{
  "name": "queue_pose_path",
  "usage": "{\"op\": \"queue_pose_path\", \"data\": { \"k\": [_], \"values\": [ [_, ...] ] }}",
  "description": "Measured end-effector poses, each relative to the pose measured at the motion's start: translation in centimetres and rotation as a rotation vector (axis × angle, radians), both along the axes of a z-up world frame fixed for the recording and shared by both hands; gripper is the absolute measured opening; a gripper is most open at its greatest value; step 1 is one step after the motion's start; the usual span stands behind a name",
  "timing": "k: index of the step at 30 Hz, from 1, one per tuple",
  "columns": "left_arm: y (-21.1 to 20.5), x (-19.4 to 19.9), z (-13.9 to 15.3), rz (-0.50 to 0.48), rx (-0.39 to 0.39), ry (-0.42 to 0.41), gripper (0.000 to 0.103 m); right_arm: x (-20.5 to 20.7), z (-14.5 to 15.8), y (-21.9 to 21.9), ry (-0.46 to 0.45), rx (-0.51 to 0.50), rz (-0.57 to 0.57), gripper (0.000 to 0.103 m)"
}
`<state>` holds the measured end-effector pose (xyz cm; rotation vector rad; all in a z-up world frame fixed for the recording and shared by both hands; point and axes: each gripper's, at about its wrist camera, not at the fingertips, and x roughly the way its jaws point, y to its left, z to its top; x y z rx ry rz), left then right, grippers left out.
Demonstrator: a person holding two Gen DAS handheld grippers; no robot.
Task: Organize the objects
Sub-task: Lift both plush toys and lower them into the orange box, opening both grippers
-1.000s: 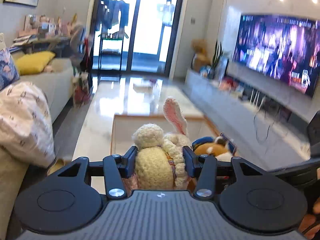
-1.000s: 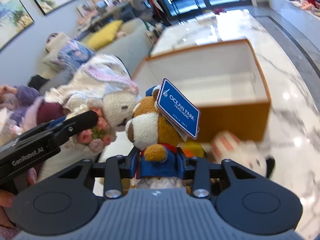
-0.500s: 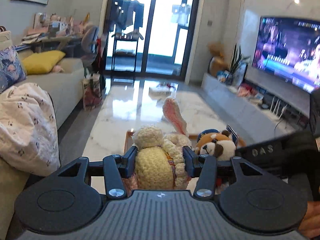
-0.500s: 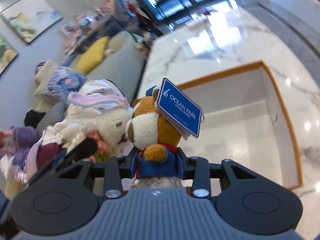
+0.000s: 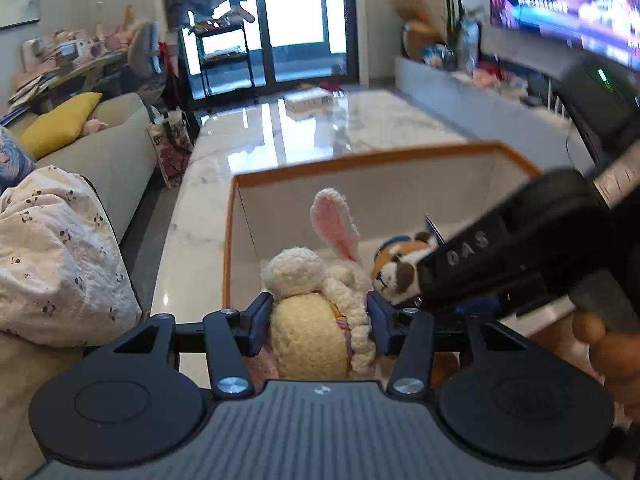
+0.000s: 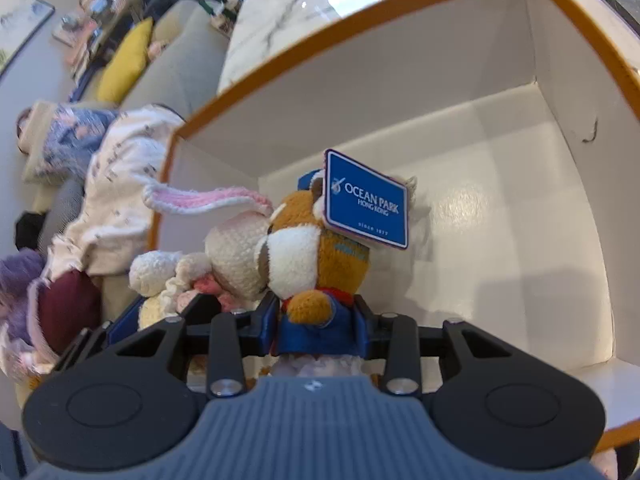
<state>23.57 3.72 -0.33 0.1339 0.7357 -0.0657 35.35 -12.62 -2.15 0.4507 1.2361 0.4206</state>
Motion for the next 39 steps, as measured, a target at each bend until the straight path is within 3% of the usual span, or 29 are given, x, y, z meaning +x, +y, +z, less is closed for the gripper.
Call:
{"op": "queue_pose_path", "data": {
  "k": [2,8,12,18,21,22,23,28,35,39],
  "values": [
    [0.0,-0.1,-0.4,-0.008,-0.008,0.026,0.059,0.3,-0.3,0.7,0.001,-0.027,0.017,0.040],
    [0.5,-1.0,0.1,-0.016,-0.008,0.006,0.058,0.1,-0.6,2.2,-0.011,-0.083,0.051,0.041],
    [1.7,-2.6,1.9,-0.008,-0.027,-0.055,0.059,-0.1,-0.1,2.4,-0.056,-0.168,0.052,0.041],
    [4.2,-4.3,3.9,0.045,-0.139,-0.114,0.063,0.0,0.1,2.1,-0.048,-0.179,0.052,0.044],
    [5.6,-3.7,3.4,0.093,-0.194,-0.070,0.063,0.0,-0.1,2.3,-0.043,-0.185,0.056,0.043],
    [5.9,-3.4,3.1,0.113,-0.206,-0.053,0.063,0.0,-0.2,2.4,-0.043,-0.187,0.056,0.037],
    [6.3,-3.3,2.7,0.121,-0.222,-0.041,0.063,0.0,-0.4,2.4,-0.043,-0.176,0.056,0.036],
    [7.5,-2.6,1.1,0.106,-0.341,0.034,0.041,-0.4,-0.6,3.2,-0.054,-0.187,0.104,0.035],
    [6.5,-2.6,0.9,0.102,-0.283,0.024,0.041,-1.4,-0.9,3.0,-0.056,-0.174,0.105,0.035],
    [6.7,-3.4,1.1,0.097,-0.273,0.034,0.033,-2.3,-1.0,3.2,-0.049,-0.181,0.108,0.035]
  ]
}}
